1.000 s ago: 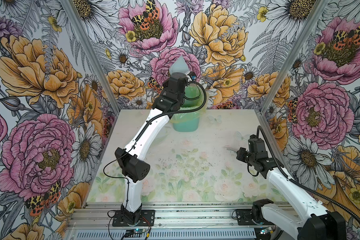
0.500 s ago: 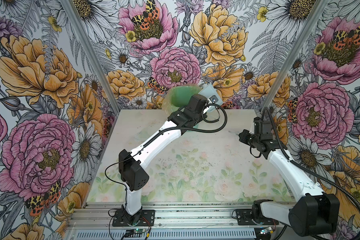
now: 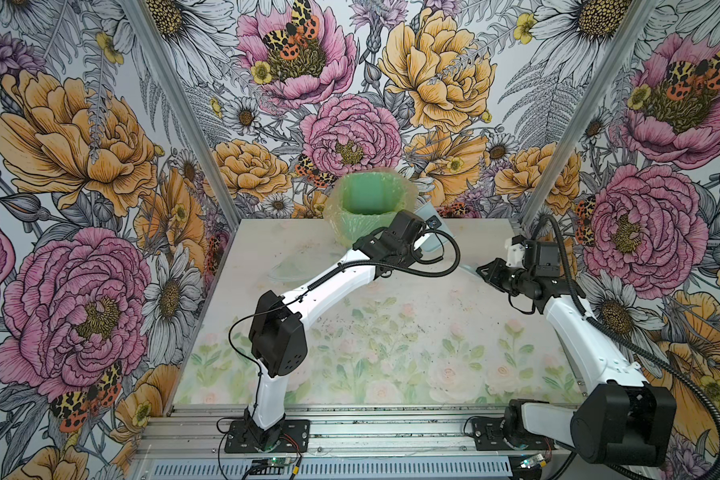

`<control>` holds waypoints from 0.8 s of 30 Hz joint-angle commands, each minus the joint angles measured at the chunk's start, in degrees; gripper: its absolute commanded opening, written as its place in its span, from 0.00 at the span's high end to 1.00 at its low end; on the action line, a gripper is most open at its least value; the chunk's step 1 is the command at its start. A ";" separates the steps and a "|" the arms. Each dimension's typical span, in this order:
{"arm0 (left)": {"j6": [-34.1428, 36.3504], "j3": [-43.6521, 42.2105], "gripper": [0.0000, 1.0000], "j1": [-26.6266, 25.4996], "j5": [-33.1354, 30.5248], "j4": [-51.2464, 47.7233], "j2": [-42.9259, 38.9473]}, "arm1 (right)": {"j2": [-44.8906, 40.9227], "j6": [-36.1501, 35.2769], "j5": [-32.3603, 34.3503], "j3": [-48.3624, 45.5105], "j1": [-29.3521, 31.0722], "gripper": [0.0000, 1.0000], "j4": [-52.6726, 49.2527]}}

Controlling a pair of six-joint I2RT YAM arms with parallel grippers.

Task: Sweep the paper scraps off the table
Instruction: 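Lower the empty dustpan while the right gripper brings the brush toward it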

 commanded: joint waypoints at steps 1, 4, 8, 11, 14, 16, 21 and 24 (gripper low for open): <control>-3.91 -3.79 1.00 0.01 1.82 1.94 -3.05 | 1.53 -0.38 -4.82 -1.67 -0.21 0.98 0.24; -6.17 -8.87 1.00 0.22 1.36 3.63 -4.58 | 1.93 -0.92 -6.11 -2.87 -0.26 0.98 0.20; -8.73 -16.14 1.00 0.27 -0.20 6.50 -7.39 | 1.98 -1.60 -8.23 -4.42 -0.14 0.98 0.12; -10.66 -20.36 1.00 0.88 -0.28 7.73 -11.43 | 2.29 -1.76 -10.14 -5.15 0.01 0.98 0.18; -12.25 -23.36 1.00 1.63 -0.05 7.83 -12.95 | 2.37 -1.99 -11.11 -5.78 0.31 0.98 0.15; -12.75 -25.02 1.00 1.75 -0.14 7.91 -13.63 | 2.48 -1.96 -12.09 -6.04 0.64 0.98 0.20; -13.95 -29.29 1.00 2.42 -0.48 8.85 -15.22 | 2.66 -2.09 -13.97 -6.55 2.02 0.98 0.20; -14.48 -31.98 1.00 2.88 -0.83 9.74 -16.05 | 2.90 -2.09 -14.47 -6.82 3.09 0.98 0.20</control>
